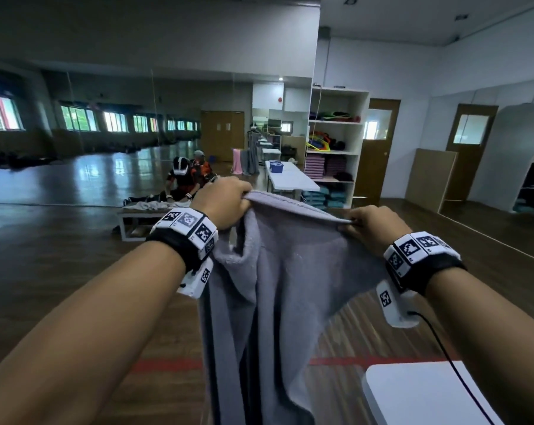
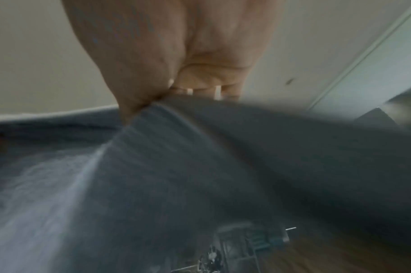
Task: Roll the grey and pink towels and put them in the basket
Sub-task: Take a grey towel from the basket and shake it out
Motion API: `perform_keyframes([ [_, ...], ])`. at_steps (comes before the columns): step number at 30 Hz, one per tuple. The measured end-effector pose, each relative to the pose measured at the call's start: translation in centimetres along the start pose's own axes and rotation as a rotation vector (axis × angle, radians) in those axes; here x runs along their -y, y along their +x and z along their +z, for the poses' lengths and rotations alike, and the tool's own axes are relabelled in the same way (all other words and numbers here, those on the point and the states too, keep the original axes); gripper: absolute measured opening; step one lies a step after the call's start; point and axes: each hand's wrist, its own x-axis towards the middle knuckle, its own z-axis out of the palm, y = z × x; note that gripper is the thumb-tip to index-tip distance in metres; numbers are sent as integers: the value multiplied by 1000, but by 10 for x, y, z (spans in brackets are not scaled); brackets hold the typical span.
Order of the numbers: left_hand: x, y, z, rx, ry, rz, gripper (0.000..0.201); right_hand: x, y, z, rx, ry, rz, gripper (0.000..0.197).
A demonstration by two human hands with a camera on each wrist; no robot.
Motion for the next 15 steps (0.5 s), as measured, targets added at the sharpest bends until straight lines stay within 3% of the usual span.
perform_keyframes([
  [3,18,1,6,23,24,-62,15,-27,-2,14,46,-50,132,14],
  [7,30,-6,34,167,91,-35,20,-51,-2,28,84,-76,271,16],
  [11,24,-18,82,447,216,0,13,-71,-6,50,36,-76,417,12],
  [15,16,-36,137,768,271,-45,14,-109,-7,78,65,-84,552,20],
])
